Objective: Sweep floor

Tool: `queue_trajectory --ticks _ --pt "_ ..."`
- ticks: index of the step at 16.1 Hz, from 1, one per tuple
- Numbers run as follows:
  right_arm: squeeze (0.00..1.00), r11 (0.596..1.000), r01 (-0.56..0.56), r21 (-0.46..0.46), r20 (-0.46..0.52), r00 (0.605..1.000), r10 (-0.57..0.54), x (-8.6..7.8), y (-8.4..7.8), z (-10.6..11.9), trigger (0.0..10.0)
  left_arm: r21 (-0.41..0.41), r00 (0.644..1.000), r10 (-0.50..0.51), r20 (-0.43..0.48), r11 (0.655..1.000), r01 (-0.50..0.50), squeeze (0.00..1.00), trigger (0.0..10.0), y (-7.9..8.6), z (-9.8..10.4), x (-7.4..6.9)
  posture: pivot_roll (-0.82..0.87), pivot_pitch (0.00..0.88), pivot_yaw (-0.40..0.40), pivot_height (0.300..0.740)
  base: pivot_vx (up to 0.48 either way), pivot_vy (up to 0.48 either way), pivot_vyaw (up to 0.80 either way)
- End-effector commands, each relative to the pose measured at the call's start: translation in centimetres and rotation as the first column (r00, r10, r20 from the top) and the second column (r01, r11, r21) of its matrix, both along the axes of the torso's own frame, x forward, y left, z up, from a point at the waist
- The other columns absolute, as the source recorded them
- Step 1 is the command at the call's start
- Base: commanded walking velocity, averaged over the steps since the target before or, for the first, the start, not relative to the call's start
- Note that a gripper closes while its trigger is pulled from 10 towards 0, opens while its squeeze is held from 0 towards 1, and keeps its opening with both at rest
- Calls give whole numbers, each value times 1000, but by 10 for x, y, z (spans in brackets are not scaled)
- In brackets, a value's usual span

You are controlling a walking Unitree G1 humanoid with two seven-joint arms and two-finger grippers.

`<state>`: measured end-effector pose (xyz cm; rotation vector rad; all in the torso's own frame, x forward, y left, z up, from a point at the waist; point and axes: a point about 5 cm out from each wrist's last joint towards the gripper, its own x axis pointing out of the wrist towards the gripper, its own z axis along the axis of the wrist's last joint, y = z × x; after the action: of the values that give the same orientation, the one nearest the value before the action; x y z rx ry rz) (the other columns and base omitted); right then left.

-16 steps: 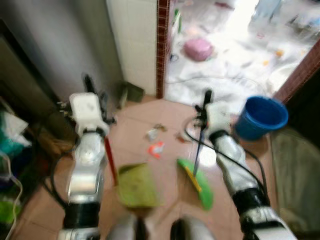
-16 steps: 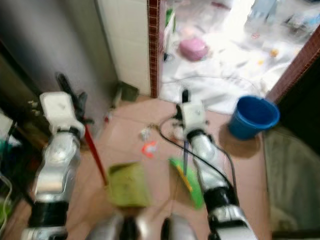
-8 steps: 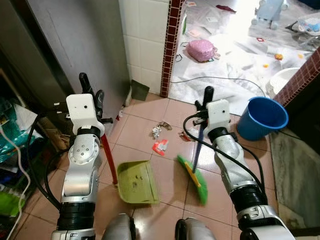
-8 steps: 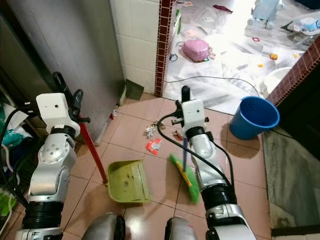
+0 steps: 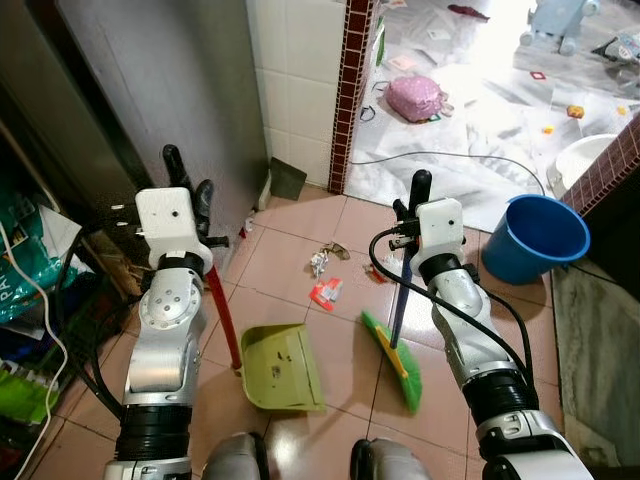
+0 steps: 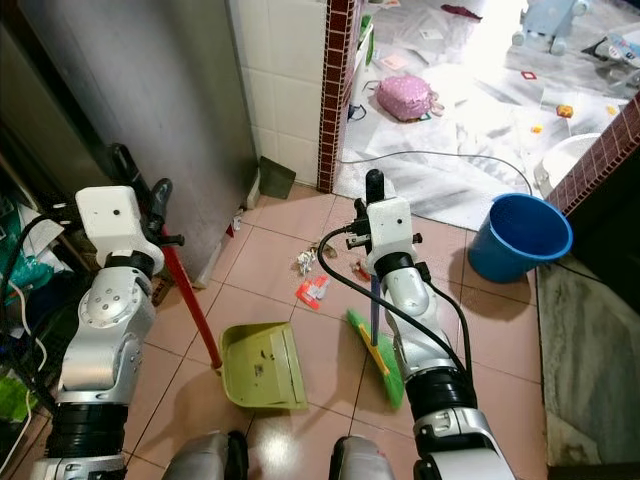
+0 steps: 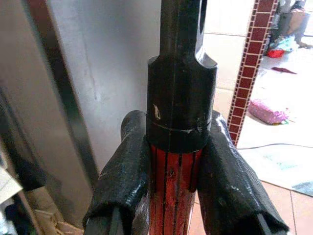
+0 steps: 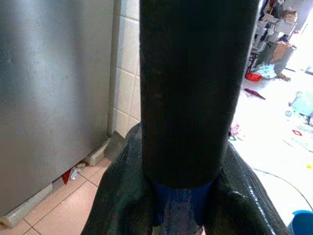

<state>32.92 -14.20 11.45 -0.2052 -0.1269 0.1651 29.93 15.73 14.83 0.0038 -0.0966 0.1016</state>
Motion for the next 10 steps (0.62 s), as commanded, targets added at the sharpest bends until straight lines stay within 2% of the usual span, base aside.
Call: queue_trajectory --ticks 1,10 --pt "0 1000 -4 0 60 998 3 3 1 13 10000 9 998 2 68 1000 -2 0 10000 1 13 -1 -10 102 -15 740 289 0 0" --pt "0 1000 -17 1 66 998 17 3 3 14 10000 5 997 -5 73 1000 4 0 10000 -1 13 -2 -11 102 -18 740 358 0 0"
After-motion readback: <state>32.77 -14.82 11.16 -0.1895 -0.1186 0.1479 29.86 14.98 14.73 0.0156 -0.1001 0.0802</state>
